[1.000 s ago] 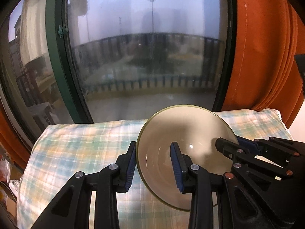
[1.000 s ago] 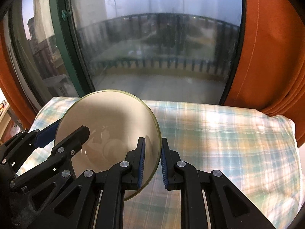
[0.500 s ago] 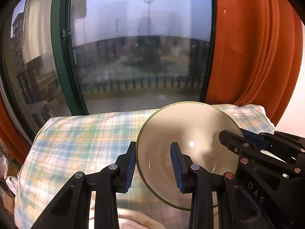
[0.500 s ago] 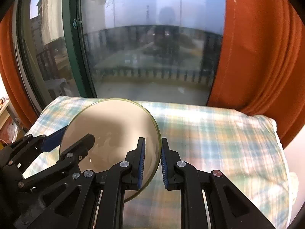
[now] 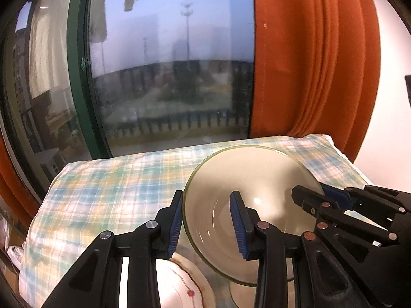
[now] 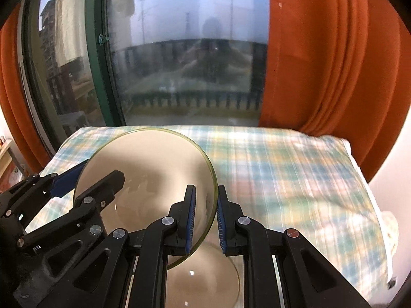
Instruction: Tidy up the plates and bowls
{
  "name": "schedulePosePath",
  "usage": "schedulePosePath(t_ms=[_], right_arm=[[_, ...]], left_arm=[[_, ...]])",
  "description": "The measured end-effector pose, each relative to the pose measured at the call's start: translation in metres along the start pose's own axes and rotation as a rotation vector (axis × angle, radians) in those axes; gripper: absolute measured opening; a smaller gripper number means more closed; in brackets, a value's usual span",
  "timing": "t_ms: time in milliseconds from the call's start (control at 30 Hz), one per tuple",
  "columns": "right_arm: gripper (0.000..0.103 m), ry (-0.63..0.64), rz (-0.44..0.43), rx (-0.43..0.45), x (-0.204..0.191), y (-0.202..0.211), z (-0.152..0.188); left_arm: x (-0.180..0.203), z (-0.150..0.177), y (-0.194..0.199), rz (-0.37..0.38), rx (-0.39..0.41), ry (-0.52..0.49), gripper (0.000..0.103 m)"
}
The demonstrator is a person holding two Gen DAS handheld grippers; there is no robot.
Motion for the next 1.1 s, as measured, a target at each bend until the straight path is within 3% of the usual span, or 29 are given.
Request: schedulePosePath(t_ms=[567,1100], right_arm=[[0.019,-0.065,0.045,-0.026,0.023,0.037,0.068],[0.019,-0.07,0.046,-0.059,0.019,0.022,0.099]], left_arm=[[0.037,0.052,0.015,0.066,-0.029,-0.032,0.035],[0.033,0.09,-0.003,0.066,-0.107,-0.021,0.035]])
Point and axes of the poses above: each gripper's, at about its wrist camera, not at the fingertips, and y roughly against the way its jaws point, x to its right, z to its underside, the point moved 7 cm from there along -y, roughly the way its jaws point, and after that the axes turned 3 degrees about x, right-handed, at the moved point
